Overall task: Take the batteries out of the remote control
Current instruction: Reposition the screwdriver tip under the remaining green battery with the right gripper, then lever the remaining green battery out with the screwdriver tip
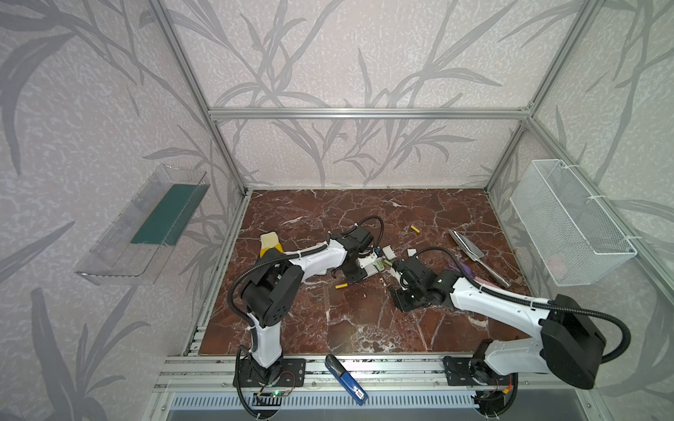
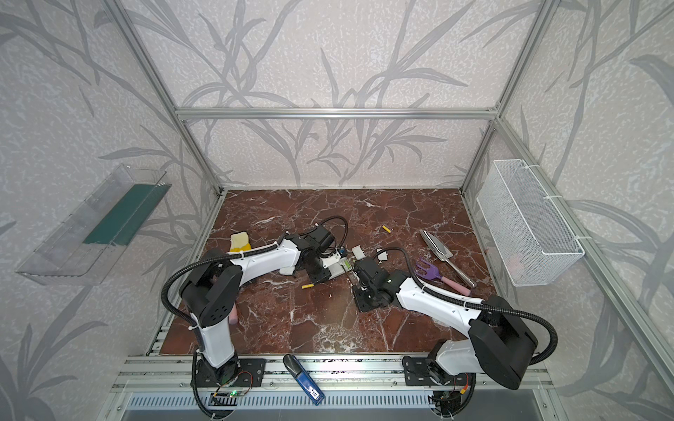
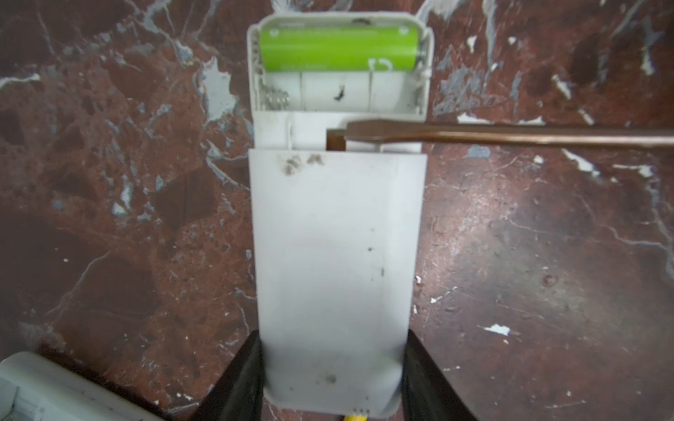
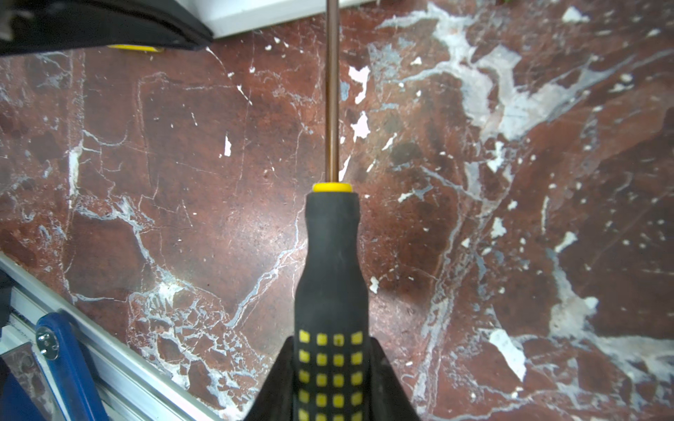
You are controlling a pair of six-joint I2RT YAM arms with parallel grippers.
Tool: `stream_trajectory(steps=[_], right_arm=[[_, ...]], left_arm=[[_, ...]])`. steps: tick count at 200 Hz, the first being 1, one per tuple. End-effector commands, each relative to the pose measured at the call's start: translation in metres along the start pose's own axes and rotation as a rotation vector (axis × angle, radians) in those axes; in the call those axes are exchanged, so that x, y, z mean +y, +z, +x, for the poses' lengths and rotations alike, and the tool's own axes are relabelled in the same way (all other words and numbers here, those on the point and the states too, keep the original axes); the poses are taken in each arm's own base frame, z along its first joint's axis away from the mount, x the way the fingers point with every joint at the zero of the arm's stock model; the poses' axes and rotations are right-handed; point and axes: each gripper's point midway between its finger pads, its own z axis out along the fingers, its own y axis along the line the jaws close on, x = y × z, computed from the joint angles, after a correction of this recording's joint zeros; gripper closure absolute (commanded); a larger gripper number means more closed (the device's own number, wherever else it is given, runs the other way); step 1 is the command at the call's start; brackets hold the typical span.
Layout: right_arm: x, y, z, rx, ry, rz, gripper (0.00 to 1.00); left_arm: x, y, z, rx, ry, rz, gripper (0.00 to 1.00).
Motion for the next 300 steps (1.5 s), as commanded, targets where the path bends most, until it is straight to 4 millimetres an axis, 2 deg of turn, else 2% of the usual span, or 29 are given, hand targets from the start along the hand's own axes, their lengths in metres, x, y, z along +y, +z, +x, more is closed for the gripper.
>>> stream_trajectory(steps=[1,49,85,146,243,300], right_arm=[[-0.003,-0.004,0.006,0.05,0.042,0.007,1.0],[0.0,-0.004,0.007,0.085,0.057,-0.005,1.0],[-0.001,0.003,0.015,0.151,0.077,0.003,1.0],[-0.006,0.01,0.022,0.198,0.14,0.038,1.0],[-0.007,0.024,0.01,0.141,0.189,0.038,1.0],[-0.008,0.031,0.015,0.116,0.183,0.011,1.0]], left_arm=[[-0.004,-0.015,-0.006,-0.041,-0.097,-0.029,0.65],[-0.013,-0.008,-0.002,-0.008,-0.169,-0.099,0.67],[-0.014,-0.004,0.003,0.016,-0.209,-0.173,0.68],[-0.024,0.004,0.003,-0.006,-0.271,-0.194,0.68],[-0.035,0.012,0.006,-0.004,-0.273,-0.183,0.68],[-0.038,0.012,0.006,-0.009,-0.27,-0.169,0.68]])
